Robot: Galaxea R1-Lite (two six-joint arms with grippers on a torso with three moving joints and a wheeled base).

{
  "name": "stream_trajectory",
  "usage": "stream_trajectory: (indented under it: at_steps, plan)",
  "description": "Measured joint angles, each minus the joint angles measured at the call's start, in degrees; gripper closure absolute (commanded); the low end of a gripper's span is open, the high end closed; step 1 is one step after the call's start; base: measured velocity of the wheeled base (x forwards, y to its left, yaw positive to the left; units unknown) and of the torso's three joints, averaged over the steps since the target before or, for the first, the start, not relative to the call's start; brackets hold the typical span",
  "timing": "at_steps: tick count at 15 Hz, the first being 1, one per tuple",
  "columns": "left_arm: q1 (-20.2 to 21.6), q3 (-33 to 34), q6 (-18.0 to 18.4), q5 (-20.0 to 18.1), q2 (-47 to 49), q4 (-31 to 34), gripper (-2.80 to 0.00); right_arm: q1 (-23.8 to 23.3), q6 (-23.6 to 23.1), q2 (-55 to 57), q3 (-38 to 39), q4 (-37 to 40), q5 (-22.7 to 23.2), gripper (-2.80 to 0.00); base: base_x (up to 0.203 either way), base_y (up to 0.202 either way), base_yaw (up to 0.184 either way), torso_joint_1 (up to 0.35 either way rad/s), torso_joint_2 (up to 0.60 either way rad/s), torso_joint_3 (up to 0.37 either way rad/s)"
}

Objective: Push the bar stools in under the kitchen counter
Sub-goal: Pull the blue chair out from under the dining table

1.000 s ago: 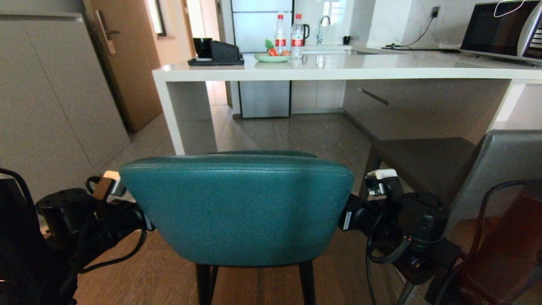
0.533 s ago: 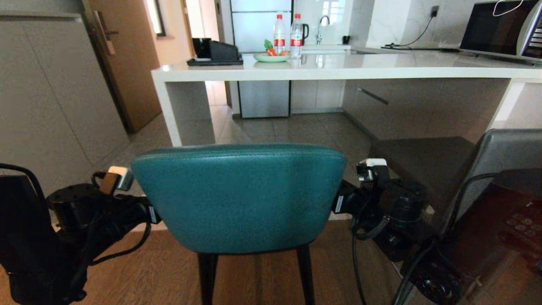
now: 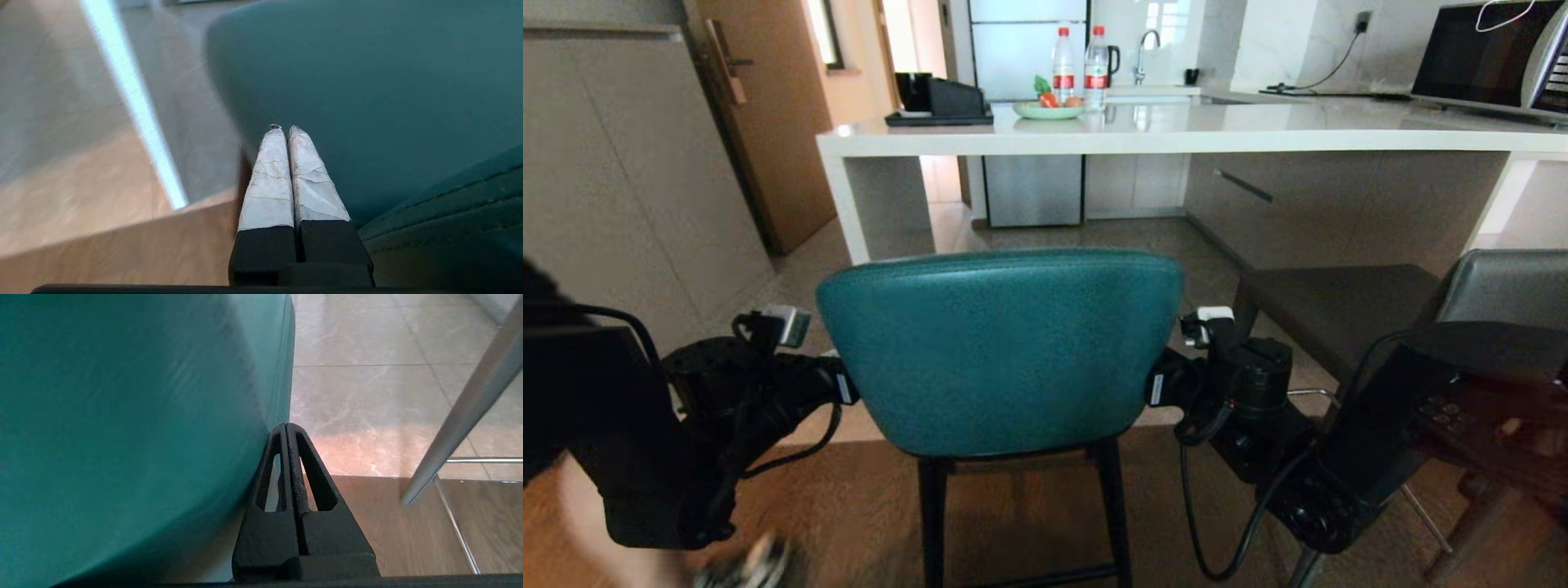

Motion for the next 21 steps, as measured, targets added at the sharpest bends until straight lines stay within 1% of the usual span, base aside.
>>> stream_trajectory:
  at_steps: [2,5,9,13,16,18,19,21]
  plan:
    - [0.00,-2.13,0.00,1.13,1.26,0.06,0.00,0.01,0.05,0.43,-0.27,-0.20,-0.16,0.00,0.000,0.000,0.000,0.000,0.00,0.000]
    - [0.03,-2.66,-0.15,1.37,1.81,0.11,0.00,0.04,0.21,0.67,-0.32,-0.52,-0.10,0.00,0.000,0.000,0.000,0.000,0.00,0.000]
    - [2.31,-2.27,0.00,1.15,1.75,0.37,0.00,-0.13,0.55,0.19,1.60,-1.15,-0.51,0.00,0.000,0.000,0.000,0.000,0.00,0.000]
    - [3.15,-5.09,-0.11,1.22,2.47,0.50,0.00,-3.26,1.43,-2.48,6.47,-2.50,0.00,0.00,0.000,0.000,0.000,0.000,0.00,0.000]
    - [3.17,-7.86,-0.17,1.40,3.80,0.41,0.00,-4.62,1.57,-5.30,11.19,-4.89,-0.40,0.00,0.000,0.000,0.000,0.000,0.00,0.000]
    - [3.24,-8.85,-0.16,1.42,4.66,0.33,0.00,-6.33,1.57,-6.22,13.44,-6.74,-0.49,0.00,0.000,0.000,0.000,0.000,0.00,0.000]
    - [3.40,-8.77,-0.17,1.36,4.93,0.30,0.00,-7.28,1.57,-6.54,14.33,-7.20,-0.53,0.00,0.000,0.000,0.000,0.000,0.00,0.000]
    - [4.38,-6.48,-0.15,1.03,4.82,0.45,0.00,-9.27,1.55,-7.33,15.14,-7.38,-0.49,0.00,0.000,0.000,0.000,0.000,0.00,0.000]
